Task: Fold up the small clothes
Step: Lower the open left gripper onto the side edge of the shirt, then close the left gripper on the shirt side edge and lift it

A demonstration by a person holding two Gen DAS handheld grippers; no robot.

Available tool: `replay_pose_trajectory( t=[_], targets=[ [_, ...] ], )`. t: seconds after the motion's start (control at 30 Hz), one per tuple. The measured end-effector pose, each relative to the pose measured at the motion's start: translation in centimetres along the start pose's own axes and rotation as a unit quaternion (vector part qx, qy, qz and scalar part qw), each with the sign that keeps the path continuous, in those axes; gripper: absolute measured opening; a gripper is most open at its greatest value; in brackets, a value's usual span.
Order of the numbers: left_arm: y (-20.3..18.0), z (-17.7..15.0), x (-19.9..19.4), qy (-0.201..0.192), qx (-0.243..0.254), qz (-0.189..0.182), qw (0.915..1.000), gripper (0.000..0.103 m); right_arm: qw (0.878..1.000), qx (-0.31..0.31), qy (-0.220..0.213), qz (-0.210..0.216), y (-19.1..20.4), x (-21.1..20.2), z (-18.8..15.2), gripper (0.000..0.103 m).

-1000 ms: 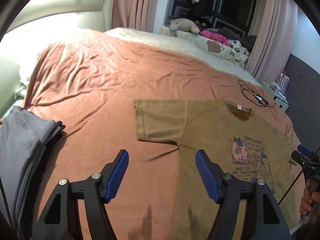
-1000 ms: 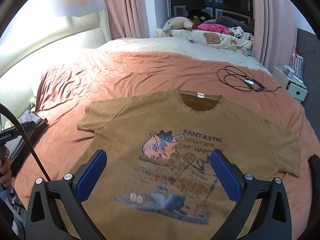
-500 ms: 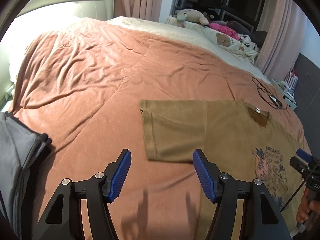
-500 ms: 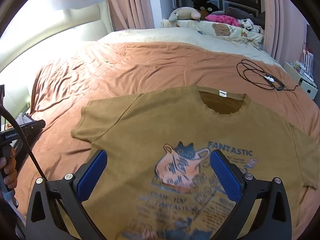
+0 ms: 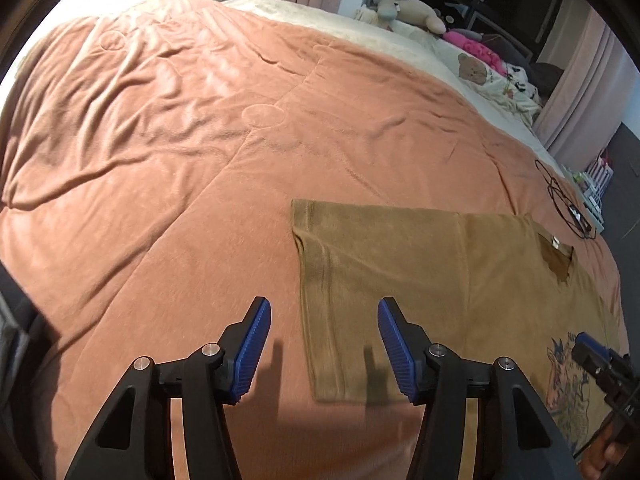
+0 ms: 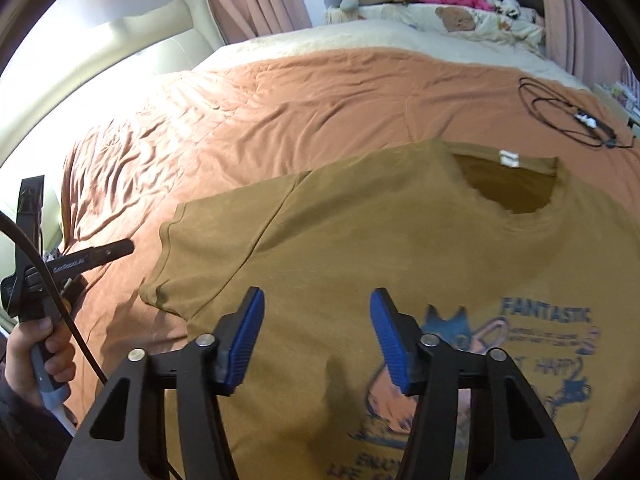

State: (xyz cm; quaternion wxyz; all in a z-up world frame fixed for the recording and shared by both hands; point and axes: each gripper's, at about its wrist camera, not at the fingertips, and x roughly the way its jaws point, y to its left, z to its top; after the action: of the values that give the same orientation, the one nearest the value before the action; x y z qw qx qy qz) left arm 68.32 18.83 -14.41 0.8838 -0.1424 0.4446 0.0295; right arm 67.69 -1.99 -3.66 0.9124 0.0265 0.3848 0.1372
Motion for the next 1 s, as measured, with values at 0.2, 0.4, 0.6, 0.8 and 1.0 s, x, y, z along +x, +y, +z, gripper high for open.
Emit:
replay_pose_trajectory(
  t=[0.2,0.4,0.6,0.8,1.0],
  targets=[
    [0.0,0.9,2.9,0.02,-0.007,-0.002,0.9998,0.058,0.999,0.015,0.015,0.024,0.3,2.8,1.0,0.037],
    [0.6,1.0,5.9,0.045,-0.019,-0.005,0.9988,0.057,0.998,0.031,0.04,0.046,0.5,6.3,1.6,0.022],
    [0.7,1.7,7.1,0.048,-0.013,0.015,0.9987,0.03,0.997,0.034,0.047,0.049,1.2,8.8,2.4,0.017],
    [0.0,2.2,6.0,0.028,-0.003,0.001,0.9996,0.006,0.995,0.049,0.059,0.064,2.1,10.6,2.8,0.01],
    [-0.5,3.7,2.9,-0.001,-0.016,-0.047,0.9988,0.006,0.991,0.072,0.076,0.081,2.0,12.5,3.1,0.005]
  ],
)
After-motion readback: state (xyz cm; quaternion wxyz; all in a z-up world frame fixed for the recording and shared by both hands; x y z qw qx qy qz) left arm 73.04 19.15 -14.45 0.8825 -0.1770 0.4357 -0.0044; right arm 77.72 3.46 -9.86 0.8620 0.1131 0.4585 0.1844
